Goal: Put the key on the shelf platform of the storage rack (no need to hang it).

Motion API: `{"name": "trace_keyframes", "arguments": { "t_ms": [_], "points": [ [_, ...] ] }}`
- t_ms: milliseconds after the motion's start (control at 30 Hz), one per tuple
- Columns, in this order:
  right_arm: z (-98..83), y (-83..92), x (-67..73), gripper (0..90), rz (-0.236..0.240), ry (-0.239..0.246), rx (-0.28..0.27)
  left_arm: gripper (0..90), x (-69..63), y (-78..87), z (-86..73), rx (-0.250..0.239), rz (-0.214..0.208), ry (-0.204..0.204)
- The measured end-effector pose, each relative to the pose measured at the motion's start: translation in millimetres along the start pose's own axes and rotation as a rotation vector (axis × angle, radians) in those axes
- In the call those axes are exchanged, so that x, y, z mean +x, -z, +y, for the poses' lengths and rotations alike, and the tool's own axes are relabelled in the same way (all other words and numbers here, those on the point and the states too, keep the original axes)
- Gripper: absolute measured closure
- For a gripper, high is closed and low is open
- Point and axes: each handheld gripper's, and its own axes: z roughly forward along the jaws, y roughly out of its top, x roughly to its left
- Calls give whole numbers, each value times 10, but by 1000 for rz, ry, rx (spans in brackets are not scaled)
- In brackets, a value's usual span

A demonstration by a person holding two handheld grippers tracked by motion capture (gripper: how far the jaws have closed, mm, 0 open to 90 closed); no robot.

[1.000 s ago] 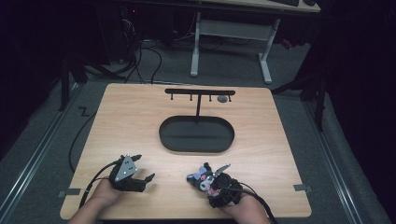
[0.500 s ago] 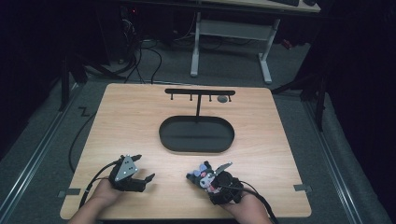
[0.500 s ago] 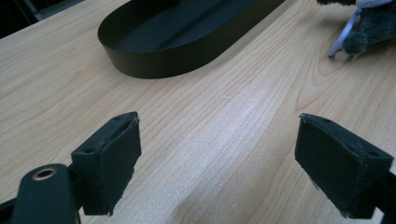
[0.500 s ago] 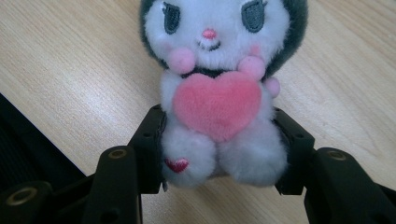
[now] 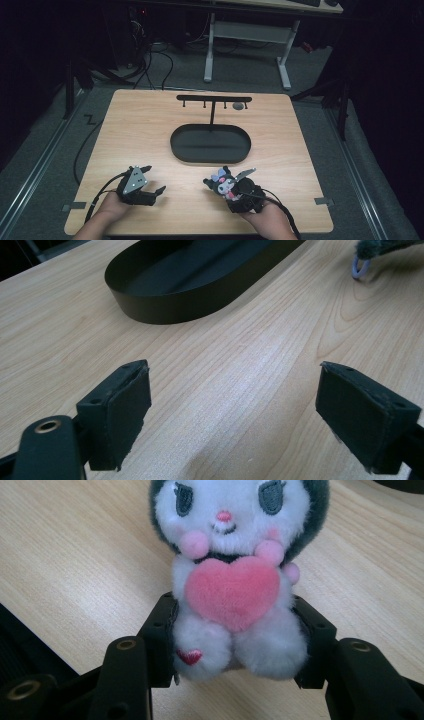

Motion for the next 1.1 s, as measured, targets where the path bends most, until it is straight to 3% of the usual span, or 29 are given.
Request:
{"name": "trace_keyframes", "arguments": {
  "t_ms": [1100],
  "points": [
    [123,193,-430,480,-49,-105,-50,154,-1,1,-2,0,-2,-1]
  ]
}}
